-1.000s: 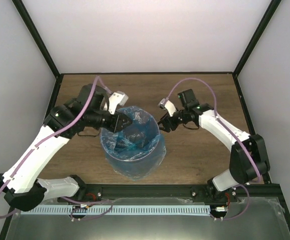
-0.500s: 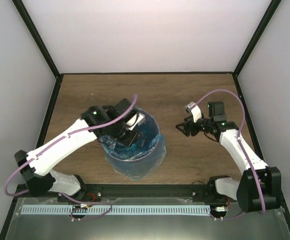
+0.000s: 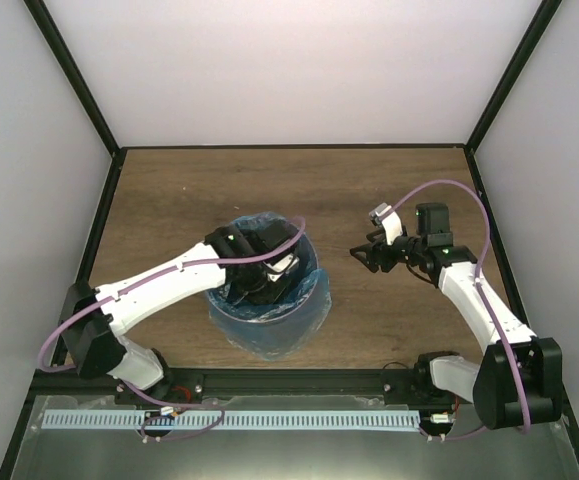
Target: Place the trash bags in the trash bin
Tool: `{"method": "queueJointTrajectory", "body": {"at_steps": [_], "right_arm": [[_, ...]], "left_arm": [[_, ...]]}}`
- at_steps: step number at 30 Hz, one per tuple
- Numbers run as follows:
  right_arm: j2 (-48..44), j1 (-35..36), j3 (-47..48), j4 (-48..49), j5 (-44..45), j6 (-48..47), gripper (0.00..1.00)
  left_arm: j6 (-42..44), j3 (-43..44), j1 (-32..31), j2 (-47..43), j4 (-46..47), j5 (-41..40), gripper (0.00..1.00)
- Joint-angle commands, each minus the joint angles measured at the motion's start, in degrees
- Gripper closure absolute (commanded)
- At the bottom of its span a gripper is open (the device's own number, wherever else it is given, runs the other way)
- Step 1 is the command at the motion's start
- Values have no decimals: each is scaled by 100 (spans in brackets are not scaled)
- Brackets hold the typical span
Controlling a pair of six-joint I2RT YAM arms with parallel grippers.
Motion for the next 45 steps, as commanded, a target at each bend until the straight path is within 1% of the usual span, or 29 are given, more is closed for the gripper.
{"method": "queueJointTrajectory", "body": {"at_steps": [1,6,20,31,42,45], "right_arm": [[3,2,125,102,-24,-131,29],[-21,2,113,101,-27,-134,29],[-39,2,108,93,1,-146,29],[-29,2,110,85,10,-194,29],[-26,2,114,93,28,-179,29],[-39,-21,266,114,360,134,29]], "left_arm": [[53,-375,-36,-49,339,100,90],[96,-702,-37,101,597,299,92],[208,-1458,-35,445,1292,678,93],[353,-1725,-40,959,1591,846,93],[467,-1816,-34,1431,1889,1036,93],[511,-1817,-41,1519,1898,1064,93]]}}
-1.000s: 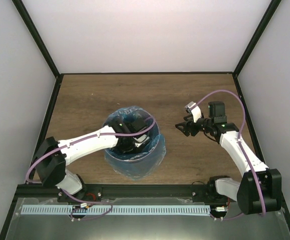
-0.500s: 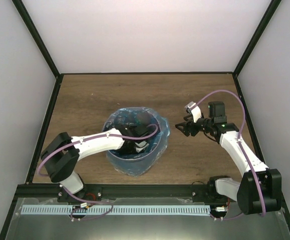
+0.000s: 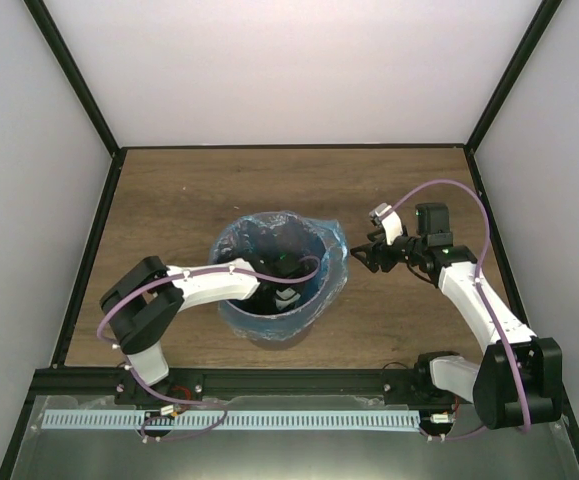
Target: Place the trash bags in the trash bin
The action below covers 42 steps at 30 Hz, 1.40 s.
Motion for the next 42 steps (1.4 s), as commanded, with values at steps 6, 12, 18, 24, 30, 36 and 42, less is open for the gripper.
{"method": "queueJointTrajectory", "body": {"at_steps": [6,12,18,24,30,36,42], "right_arm": [[214,-982,1494,-809,-1293,794,29],[440,-1042,2342,-1930,-3335,787,24],[961,-628,2808,-3002,-3591,114,20],[1315,-260,2826,-3721,-4040,-486,26],[1464,-48,2748,-3577,-4124,-318,39],[1767,81,2916,-3593,-4193,-247,64],[1925,81,2918,-3607,-4207,-303,99]], "left_arm": [[241,-55,-26,232,99,166,93],[224,-64,-23,169,99,147,93],[198,-56,-26,116,74,134,92],[189,5,-27,64,14,104,92],[189,6,-23,73,-17,84,92],[154,19,-21,49,-32,76,92],[137,24,-28,-13,-76,50,92]]}}
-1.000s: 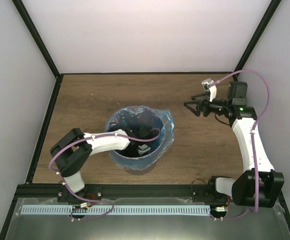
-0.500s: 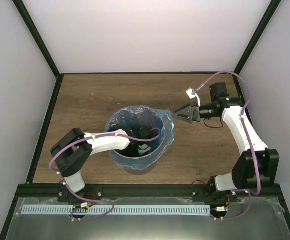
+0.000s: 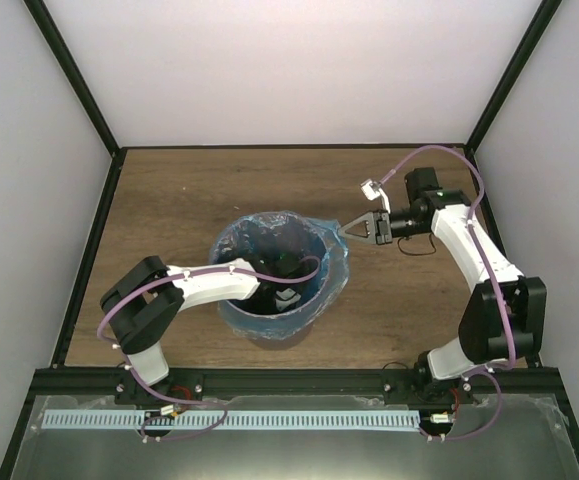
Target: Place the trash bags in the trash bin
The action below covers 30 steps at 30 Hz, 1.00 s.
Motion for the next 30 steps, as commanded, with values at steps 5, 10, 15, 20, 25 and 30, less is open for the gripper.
{"method": "queueJointTrajectory", "body": {"at_steps": [5,10,15,20,25,30], "right_arm": [[23,42,-27,461,379,386,99],[263,37,-239,511,905,495,99],[403,42,-275,355,1026,389,99],[433,42,-322,291,1012,295,99],[379,42,-311,291,1001,273,99],[311,42,-266,238,893,196,99]], "left_arm": [[40,18,-27,-121,-90,-133,92],[31,30,-25,-118,-94,-228,91],[-28,83,-23,-272,-76,-321,88],[-53,148,-27,-345,-127,-388,86],[-61,188,-25,-383,-153,-408,85],[-42,348,-28,-582,-364,-544,85]]}}
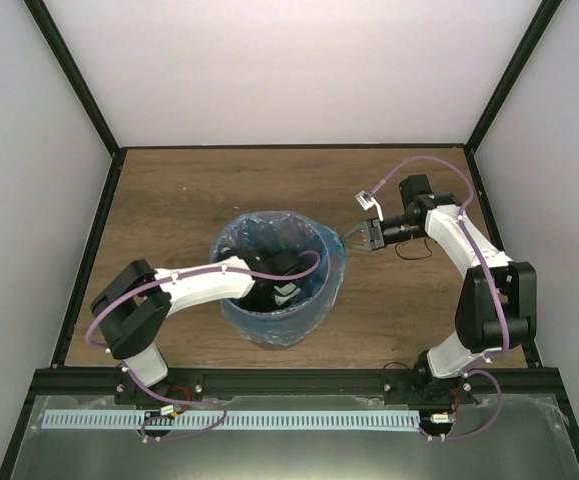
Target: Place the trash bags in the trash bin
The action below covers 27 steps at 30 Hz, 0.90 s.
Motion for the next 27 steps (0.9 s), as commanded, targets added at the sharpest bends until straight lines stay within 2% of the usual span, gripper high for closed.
{"method": "queueJointTrajectory", "body": {"at_steps": [1,8,15,27], "right_arm": [[-151,38,60,-81,-112,-145,99],[-217,38,129,-74,-156,-163,99],[-217,38,168,-64,-160,-155,99],[-333,38,453,-333,-220,-264,93]], "left_arm": [[-9,279,-21,-441,-296,-154,85],[-107,823,-19,-1089,-840,-223,85],[-140,1204,-13,-1294,-1051,-298,83],[-184,747,-17,-1285,-750,-454,82]]}}
